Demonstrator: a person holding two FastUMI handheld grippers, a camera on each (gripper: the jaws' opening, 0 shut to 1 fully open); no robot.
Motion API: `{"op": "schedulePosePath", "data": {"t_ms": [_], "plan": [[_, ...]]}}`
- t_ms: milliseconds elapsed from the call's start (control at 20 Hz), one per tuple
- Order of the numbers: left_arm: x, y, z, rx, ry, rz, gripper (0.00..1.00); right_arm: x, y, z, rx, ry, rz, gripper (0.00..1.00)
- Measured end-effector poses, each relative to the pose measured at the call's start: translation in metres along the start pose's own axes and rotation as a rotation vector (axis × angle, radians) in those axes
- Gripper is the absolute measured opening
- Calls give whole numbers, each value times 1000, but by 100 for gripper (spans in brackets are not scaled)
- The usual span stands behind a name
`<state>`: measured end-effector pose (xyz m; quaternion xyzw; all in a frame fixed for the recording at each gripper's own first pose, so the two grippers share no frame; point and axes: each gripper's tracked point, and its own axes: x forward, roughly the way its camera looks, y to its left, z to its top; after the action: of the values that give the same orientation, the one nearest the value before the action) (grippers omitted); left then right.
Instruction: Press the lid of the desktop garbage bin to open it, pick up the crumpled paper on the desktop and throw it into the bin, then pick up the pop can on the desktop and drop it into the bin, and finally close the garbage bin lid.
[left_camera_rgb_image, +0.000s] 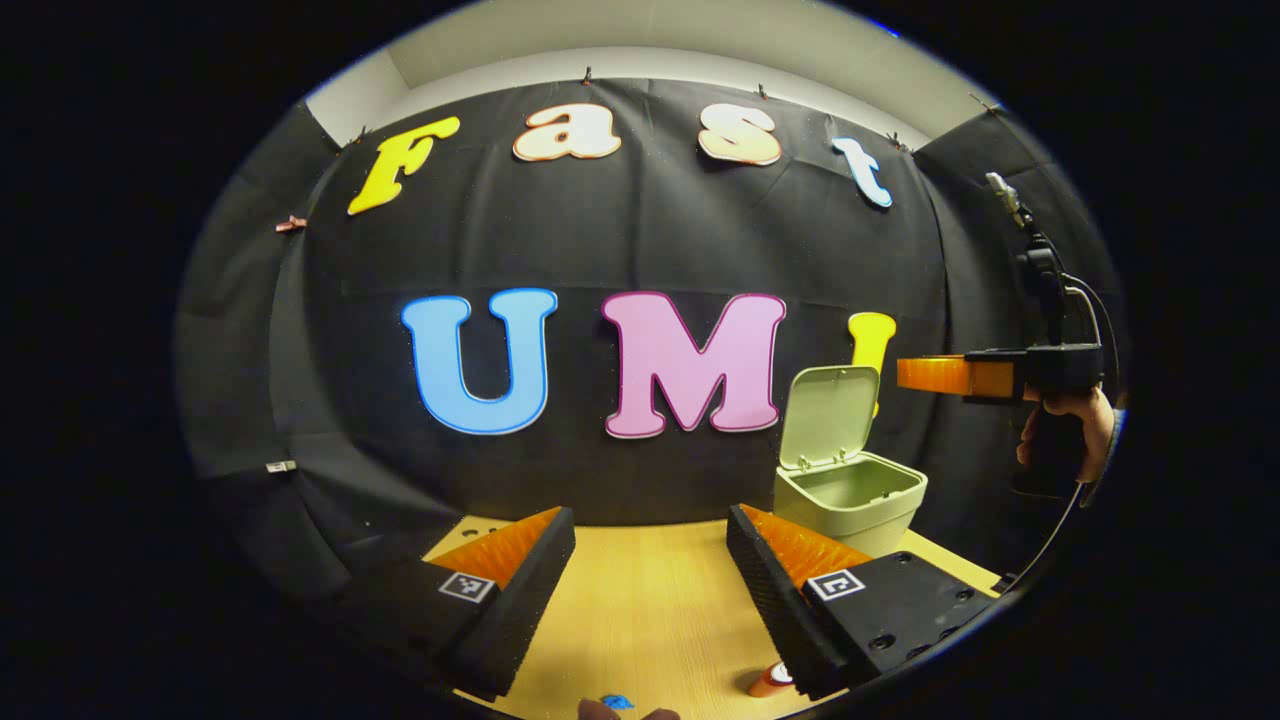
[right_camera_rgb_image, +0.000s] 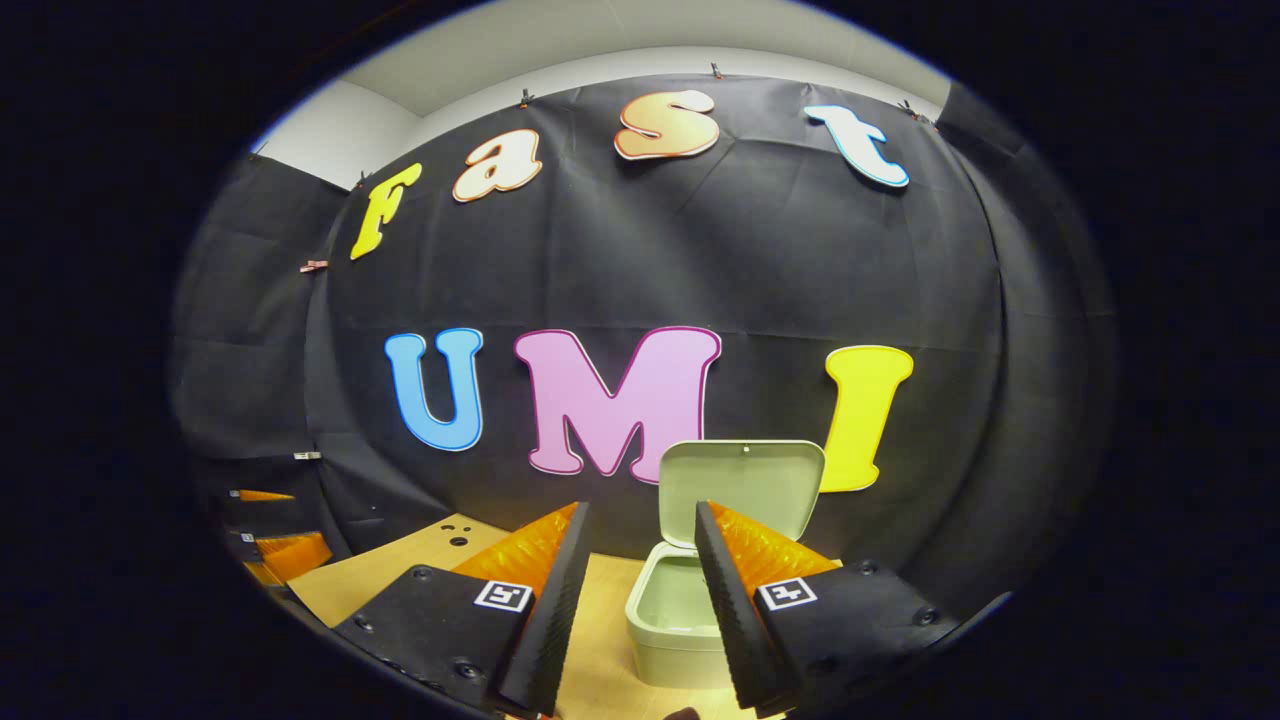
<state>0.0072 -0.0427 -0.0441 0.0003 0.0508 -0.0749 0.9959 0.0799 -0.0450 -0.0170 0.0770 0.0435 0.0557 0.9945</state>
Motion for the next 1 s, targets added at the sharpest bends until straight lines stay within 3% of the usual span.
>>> {"op": "schedulePosePath", "data": {"t_ms": [200,600,1000], "plan": [[5,1,-40,-19,93,-19,98,-21,16,-6,-37,-14,13,66],[8,13,-164,-25,341,-27,100,-46,37,-17,-6,37,41,73],[-1,21,-273,-12,494,-87,92,-53,31,-21,10,64,21,72]]}}
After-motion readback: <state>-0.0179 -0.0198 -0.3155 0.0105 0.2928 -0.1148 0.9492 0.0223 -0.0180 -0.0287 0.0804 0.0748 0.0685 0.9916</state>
